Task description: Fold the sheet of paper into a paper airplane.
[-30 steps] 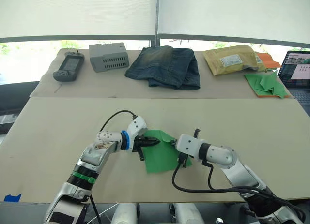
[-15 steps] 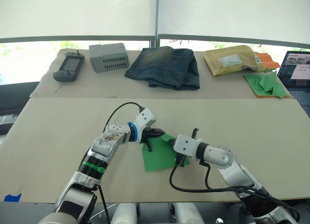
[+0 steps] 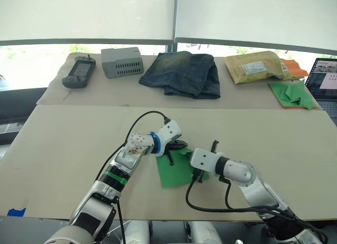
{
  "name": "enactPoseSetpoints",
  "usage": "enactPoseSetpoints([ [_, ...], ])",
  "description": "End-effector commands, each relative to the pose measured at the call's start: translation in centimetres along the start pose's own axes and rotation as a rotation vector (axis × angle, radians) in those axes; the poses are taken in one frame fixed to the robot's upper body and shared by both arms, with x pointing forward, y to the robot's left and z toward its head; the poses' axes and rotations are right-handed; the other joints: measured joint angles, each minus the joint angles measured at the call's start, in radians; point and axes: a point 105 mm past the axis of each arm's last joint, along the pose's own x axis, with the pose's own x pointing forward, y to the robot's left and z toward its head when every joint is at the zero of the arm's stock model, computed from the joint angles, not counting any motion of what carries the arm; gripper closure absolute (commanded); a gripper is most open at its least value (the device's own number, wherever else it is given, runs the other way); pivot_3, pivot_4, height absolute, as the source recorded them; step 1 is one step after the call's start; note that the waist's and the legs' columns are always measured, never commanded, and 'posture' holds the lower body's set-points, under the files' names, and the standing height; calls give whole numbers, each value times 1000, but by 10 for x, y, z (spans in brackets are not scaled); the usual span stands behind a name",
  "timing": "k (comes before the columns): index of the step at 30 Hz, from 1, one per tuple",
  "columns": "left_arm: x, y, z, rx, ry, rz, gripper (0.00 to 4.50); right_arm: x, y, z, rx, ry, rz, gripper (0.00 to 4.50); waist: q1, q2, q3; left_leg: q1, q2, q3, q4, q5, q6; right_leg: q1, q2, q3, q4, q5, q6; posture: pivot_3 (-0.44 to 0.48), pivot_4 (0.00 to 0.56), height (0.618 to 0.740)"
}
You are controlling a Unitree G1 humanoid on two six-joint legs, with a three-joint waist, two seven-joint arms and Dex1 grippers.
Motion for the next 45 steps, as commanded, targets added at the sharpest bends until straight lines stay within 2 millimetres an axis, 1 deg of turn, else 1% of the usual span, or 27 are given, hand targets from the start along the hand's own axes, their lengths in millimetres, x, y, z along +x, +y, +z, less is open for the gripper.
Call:
enactPoseSetpoints([
  [1, -3, -4, -23, -20, 79, -5, 4500, -17, -14, 14, 30, -44, -5, 2931, 0, 0, 0, 0, 0, 0, 0, 0, 0, 0, 0, 0, 0, 0, 0, 0, 150, 728],
  [3, -4, -2, -24, -20, 83, 1, 4500, -25, -25, 15, 14, -20, -8, 2241, -2, 0, 0, 0, 0, 0, 0, 0, 0, 0, 0, 0, 0, 0, 0, 0, 150, 728],
  [4, -5, -1, -25, -17, 86, 2, 4500, -29, -30, 20, 59, -43, -10, 1932, -3, 0, 0, 1, 0, 0, 0, 0, 0, 0, 0, 0, 1, 0, 0, 0, 150, 728],
  [6, -6, -1, -25, -12, 89, 2, 4500, -33, -39, 30, 128, -83, -13, 1932, -6, 0, 0, 1, 1, 0, 0, 0, 0, 0, 1, 0, 1, 0, 0, 0, 150, 728],
  [7, -6, -1, -25, -13, 89, 2, 4500, -33, -44, 31, 152, -89, -24, 1932, -8, 0, 0, 1, 1, 0, 0, 0, 0, 0, 1, 0, 1, 0, 0, 0, 150, 728],
  [9, -5, -1, -25, -7, 89, 0, 4500, -26, -55, 26, 207, -72, -77, 1932, -8, 0, 0, 1, 1, 0, 0, 0, 0, 0, 1, 0, 1, 0, 0, 0, 150, 728],
  [12, -5, -1, -23, -1, 85, 1, 4500, -16, -55, 18, 264, -42, -78, 2803, -5, 0, 0, 1, 1, 0, -1, 0, 0, 0, 1, 0, 1, 0, 0, 0, 150, 728],
  [13, -6, -1, -22, 0, 84, 3, 4500, -11, -51, 16, 288, -35, -70, 3195, -4, 0, 0, 0, 1, 0, -1, 0, 0, 0, 1, 0, 1, 0, 0, 0, 150, 728],
  [14, -6, -1, -22, -1, 84, 5, 4500, -5, -48, 14, 318, -29, -64, 3447, -4, 0, 0, 0, 1, 0, -1, 0, 0, -1, 1, 0, 0, 0, 0, 0, 150, 728],
  [16, -8, 0, -23, -1, 85, 10, 4500, 2, -40, 9, 364, -13, -51, 4183, -3, 0, 0, 0, 0, 0, 0, 0, 0, -1, 0, 0, 0, 0, 0, 0, 150, 728],
  [17, -9, 1, -23, -1, 86, 13, 4500, 6, -35, 5, 388, 1, -44, 4478, -4, 0, 0, -1, 0, 0, -1, 0, 0, -1, 0, 0, 1, 0, 0, 0, 150, 728],
  [19, -10, 1, -24, -1, 87, 18, 4500, 9, -27, 0, 416, 21, -26, 4478, -4, 0, 0, 0, 1, 0, -1, 0, 0, -1, 0, 0, 1, 0, 0, 0, 150, 728],
  [21, -12, 3, -23, -16, 80, 24, 4500, 12, -13, -6, 483, 36, 6, 4478, -4, 0, 0, 0, 1, 0, -1, 0, 0, -1, 0, 0, 1, 0, 0, 0, 150, 728],
  [25, -19, 10, -21, -41, 72, 37, 4500, 9, 2, -22, 534, 88, 25, 4478, -8, 0, -1, 1, 1, 0, -1, 0, 0, 0, 1, 0, 1, 0, 0, 0, 150, 728],
  [28, -26, 15, -24, -46, 86, 52, 4500, 4, 7, -33, 558, 125, 30, 4478, -8, 1, -3, 2, 1, 0, -1, 0, 0, 0, 1, 0, 1, 0, 0, 0, 150, 728],
  [33, -32, 16, -33, -51, 111, 59, 4500, -8, 7, -48, 600, 166, -7, 4478, -6, 0, -8, 2, 1, 0, -1, 0, 0, 1, 1, 0, 1, 0, 0, 0, 150, 728],
  [35, -36, 19, -35, -54, 117, 78, 4500, -8, 8, -48, 615, 163, -13, 4478, -3, -1, -11, 2, 1, 0, -1, 0, 0, 1, 1, 0, 1, 0, 0, 0, 150, 728],
  [41, -59, 42, -36, -57, 120, 186, 4500, 0, 14, -43, 652, 145, -11, 4478, -6, -3, -15, 3, 1, 0, -1, 0, 0, 1, 1, 0, 1, 0, 0, 0, 150, 728],
  [43, -67, 55, -28, -52, 80, 260, 4500, 3, 16, -41, 661, 140, -5, 4478, -8, -3, -15, 3, 2, 0, -1, 0, 0, 1, 1, 0, 1, -1, -1, 0, 150, 728],
  [45, -70, 61, -16, -49, 25, 295, 4500, 5, 17, -39, 665, 137, -4, 4478, -9, -3, -15, 3, 2, 0, -1, 0, 0, 1, 1, 0, 1, -1, -1, 0, 150, 728],
])
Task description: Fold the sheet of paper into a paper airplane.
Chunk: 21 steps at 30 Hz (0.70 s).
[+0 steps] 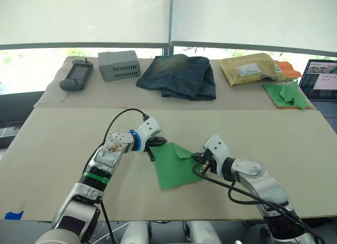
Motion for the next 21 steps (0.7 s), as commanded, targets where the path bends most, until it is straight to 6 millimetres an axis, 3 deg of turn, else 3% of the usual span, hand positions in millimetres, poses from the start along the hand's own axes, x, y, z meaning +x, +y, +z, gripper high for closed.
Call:
enactPoseSetpoints([
  [1, -9, 15, 17, -5, -78, 81, 4500, 6, 7, -24, 69, 93, 18, 4478, 0, 0, 0, 0, 0, 0, 0, 0, 0, 0, 0, 0, 0, 0, 0, 0, 150, 728],
  [5, -2, -14, 59, -17, -250, -34, 4500, 10, 10, -23, 71, 94, 22, 4478, 4, 0, 0, -1, 0, 0, 0, 0, 0, -1, -1, 0, 0, 0, 0, 0, 150, 728],
  [9, 9, -44, 69, 18, -265, -143, 4500, 13, 12, -23, 72, 97, 21, 4478, 2, -1, 0, -1, -1, 0, 0, 0, 0, 0, -1, 0, 0, 0, 0, 0, 150, 728],
  [13, 23, -61, 58, 57, -178, -193, 4500, 14, 12, -23, 74, 100, 16, 4478, -2, -1, 0, -1, 0, 0, -1, 0, 0, 0, 0, 0, 0, 0, 0, 0, 150, 728],
  [21, 39, -61, 18, 71, 4, -143, 4500, 11, 10, -27, 79, 108, -8, 4478, -2, -1, 0, -1, 0, 0, -1, 0, 0, 0, 0, 0, 0, 0, -1, 0, 150, 728],
])
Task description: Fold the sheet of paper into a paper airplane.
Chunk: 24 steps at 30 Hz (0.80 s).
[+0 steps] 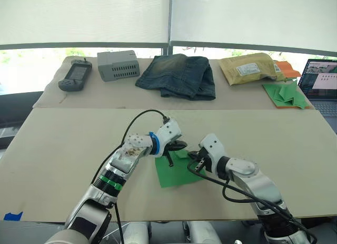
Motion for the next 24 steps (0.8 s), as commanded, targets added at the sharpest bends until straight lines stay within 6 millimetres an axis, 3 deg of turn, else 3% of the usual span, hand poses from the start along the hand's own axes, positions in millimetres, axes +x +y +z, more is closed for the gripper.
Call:
enactPoseSetpoints([
  [1, 1, 6, -8, 22, 48, 48, 4500, 2, 5, -31, 65, 117, 4, 4478, 2, 0, -1, 0, 0, 0, 0, 0, 0, 0, 0, 0, 0, 0, 0, 0, 150, 728],
  [3, 0, 12, -12, 23, 66, 79, 4500, 1, 4, -31, 66, 117, -2, 4478, 2, -1, -1, 1, 0, 0, 0, 0, 0, 1, 0, 0, 0, 0, 0, 0, 150, 728],
  [7, -12, 45, -29, -92, 112, 275, 4500, 1, 3, -31, 69, 115, -7, 4478, 3, -2, -3, 1, 0, 0, 0, 0, 0, 1, 0, 0, 0, 0, 0, 0, 150, 728],
  [15, -29, 59, -39, -137, 128, 350, 4500, 2, 4, -30, 70, 110, -3, 4478, -1, -2, -3, 1, 0, 0, 0, 0, 0, 1, 0, 0, 0, 0, 0, 0, 150, 728],
  [17, -30, 59, -14, -123, -9, 334, 4500, 3, 5, -29, 70, 110, 1, 4478, -2, -2, -3, 1, 0, 0, -1, 0, 0, 1, 0, 0, 0, 0, 0, 0, 150, 728],
  [20, -26, 40, 26, -112, -213, 220, 4500, 4, 7, -30, 70, 114, 10, 4478, -1, -2, -3, 1, 1, 0, -1, 0, 0, 0, 0, 0, 0, 0, 0, 0, 150, 728],
  [24, -16, 16, 32, -88, -212, 129, 4500, 7, 12, -31, 75, 115, 19, 4478, 4, -2, -3, 0, 0, 0, 0, 0, 0, 0, -1, 0, -1, 0, 0, 0, 150, 728],
])
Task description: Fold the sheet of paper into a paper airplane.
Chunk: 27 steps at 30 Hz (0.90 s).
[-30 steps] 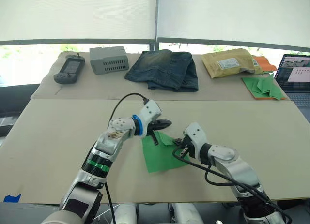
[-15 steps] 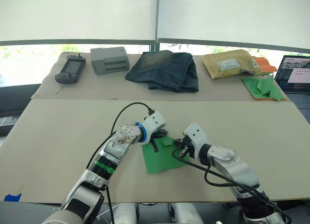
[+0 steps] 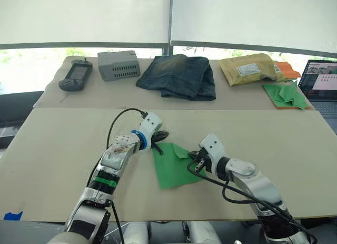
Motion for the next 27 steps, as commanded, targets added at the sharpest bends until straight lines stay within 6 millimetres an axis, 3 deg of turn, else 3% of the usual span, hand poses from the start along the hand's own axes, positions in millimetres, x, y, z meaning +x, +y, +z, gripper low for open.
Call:
enactPoseSetpoints([
  [1, 5, -23, 11, 52, -17, -81, 4500, 7, 13, -30, 73, 114, 38, 4478, 1, 0, 0, 0, 0, 0, 0, 0, 0, 0, 0, 0, 0, 0, 0, 0, 150, 728],
  [5, 6, -25, -19, 104, 113, -86, 4500, 6, 11, -27, 72, 103, 19, 4478, -11, 0, 0, 1, 0, 0, -2, 0, 0, 0, 1, 0, 0, -1, -1, 0, 150, 728],
  [11, 5, -24, -42, 127, 196, -88, 4500, 9, 5, -12, 69, 39, -24, 4478, -16, 0, 0, 1, 0, 0, -3, 0, 0, 0, 1, 0, 0, -1, -2, 0, 150, 728],
  [22, 11, -23, -39, 123, 180, -86, 4500, 27, 5, -16, 97, 43, -40, 4478, -20, 0, -1, 2, 0, 0, -3, 0, 0, 1, 1, 0, 0, -1, -2, 0, 150, 728],
  [25, 11, -23, -39, 124, 182, -86, 4500, 25, 1, -22, 86, 68, -54, 4478, -20, 0, -1, 2, 0, -1, -3, 0, 0, 1, 1, 0, 0, -1, -2, 0, 150, 728],
  [27, 12, -22, -39, 126, 178, -83, 4500, 10, -2, -36, 79, 100, -67, 4478, -19, 0, -1, 2, 0, -1, -3, 0, 0, 1, 1, 0, 0, -1, -2, 0, 150, 728],
])
